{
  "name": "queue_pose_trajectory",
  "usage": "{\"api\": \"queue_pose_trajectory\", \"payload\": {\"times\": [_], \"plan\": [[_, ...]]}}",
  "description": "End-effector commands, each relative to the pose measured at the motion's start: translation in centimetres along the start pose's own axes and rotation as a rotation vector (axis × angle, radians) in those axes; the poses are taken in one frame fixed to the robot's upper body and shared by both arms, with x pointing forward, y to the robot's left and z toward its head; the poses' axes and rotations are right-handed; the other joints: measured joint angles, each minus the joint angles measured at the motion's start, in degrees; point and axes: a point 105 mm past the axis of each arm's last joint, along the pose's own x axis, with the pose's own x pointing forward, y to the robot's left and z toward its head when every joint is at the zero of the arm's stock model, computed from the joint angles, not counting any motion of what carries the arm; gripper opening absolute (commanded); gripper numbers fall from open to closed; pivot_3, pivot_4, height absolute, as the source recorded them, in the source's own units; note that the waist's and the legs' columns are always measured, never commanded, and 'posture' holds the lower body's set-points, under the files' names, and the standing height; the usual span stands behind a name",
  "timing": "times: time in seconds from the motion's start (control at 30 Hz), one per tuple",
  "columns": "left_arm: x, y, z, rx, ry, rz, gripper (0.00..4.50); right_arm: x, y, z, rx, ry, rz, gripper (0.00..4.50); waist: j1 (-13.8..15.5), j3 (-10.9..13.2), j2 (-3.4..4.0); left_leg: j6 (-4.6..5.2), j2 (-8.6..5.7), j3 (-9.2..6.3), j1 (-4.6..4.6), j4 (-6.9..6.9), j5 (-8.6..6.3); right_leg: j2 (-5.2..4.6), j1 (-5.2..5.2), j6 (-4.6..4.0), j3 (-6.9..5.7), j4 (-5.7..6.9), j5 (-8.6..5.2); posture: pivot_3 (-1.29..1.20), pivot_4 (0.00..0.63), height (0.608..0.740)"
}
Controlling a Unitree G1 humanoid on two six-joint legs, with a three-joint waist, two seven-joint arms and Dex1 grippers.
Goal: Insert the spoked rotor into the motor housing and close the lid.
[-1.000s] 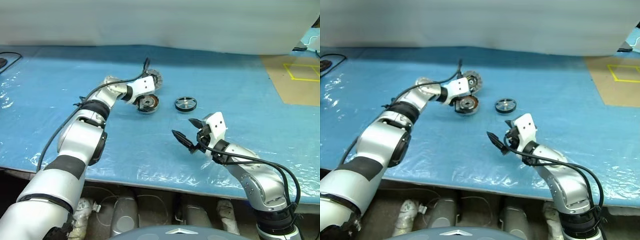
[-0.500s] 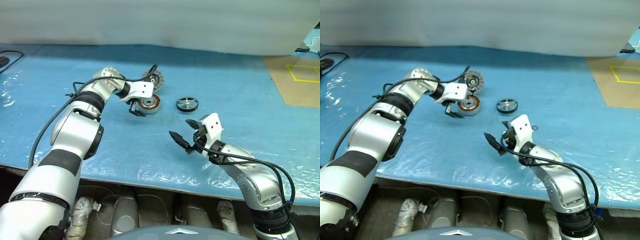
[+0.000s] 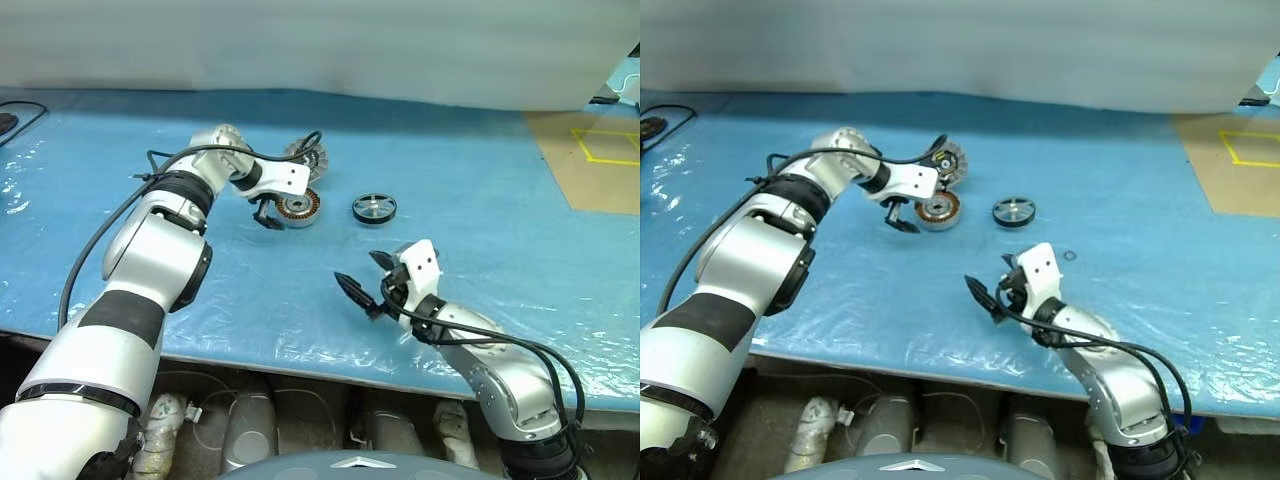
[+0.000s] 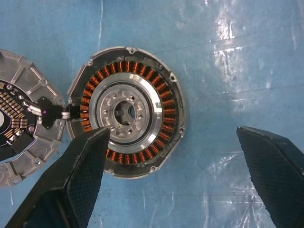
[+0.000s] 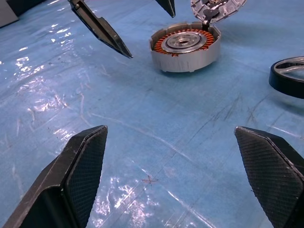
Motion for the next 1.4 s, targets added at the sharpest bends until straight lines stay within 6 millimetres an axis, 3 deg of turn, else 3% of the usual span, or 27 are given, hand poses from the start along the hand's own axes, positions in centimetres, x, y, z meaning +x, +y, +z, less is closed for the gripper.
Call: {"api": "queue_pose_trajectory", "payload": {"times": [0.03,0.93,1.03,1.23,1.27,1.4], "plan": [[0.1,0.1,0.1,0.012,-0.007,0.015,4.50,-0.4,0.6,1.3,-0.026,-0.050,0.008,4.49,0.0,0.0,0.00,0.00,0.00,0.00,0.00,0.00,0.00,0.00,0.00,0.00,0.00,0.00,0.00,0.00,0.150,0.740],[2.5,-0.7,-0.2,-0.003,-0.011,0.058,4.50,-1.1,0.5,1.0,-0.028,-0.021,-0.006,4.49,0.0,0.0,-0.01,0.01,0.00,-0.01,0.02,0.02,0.00,0.00,0.01,0.00,0.00,0.04,0.00,0.00,0.150,0.740],[2.7,-0.8,-0.1,0.006,-0.009,0.063,3.94,-1.1,0.5,1.0,-0.028,-0.021,-0.007,4.50,0.0,0.0,-0.01,0.01,0.00,-0.01,0.02,0.03,0.00,0.00,0.01,0.00,0.00,0.04,0.00,0.00,0.150,0.740],[3.0,-0.9,-0.2,0.019,-0.012,0.071,2.07,-1.2,0.5,1.0,-0.030,-0.019,-0.008,4.50,0.0,0.0,0.01,0.00,0.00,-0.01,0.02,0.02,0.00,0.01,0.02,-0.01,0.00,0.03,0.00,0.00,0.150,0.740],[3.0,-1.0,-0.2,0.018,-0.011,0.068,1.88,-1.2,0.5,1.0,-0.031,-0.017,-0.008,4.50,0.0,0.0,0.01,0.01,-0.02,-0.01,0.08,0.02,0.00,0.00,0.07,-0.01,0.00,0.03,0.00,0.00,0.150,0.740],[3.0,-1.1,-0.2,0.024,-0.016,0.061,1.88,-1.2,0.5,0.9,-0.029,-0.016,-0.007,4.50,0.1,0.0,0.01,0.02,-0.01,-0.02,0.15,0.08,0.00,-0.01,0.17,0.16,-0.01,0.03,-0.03,0.00,0.150,0.740]]}}
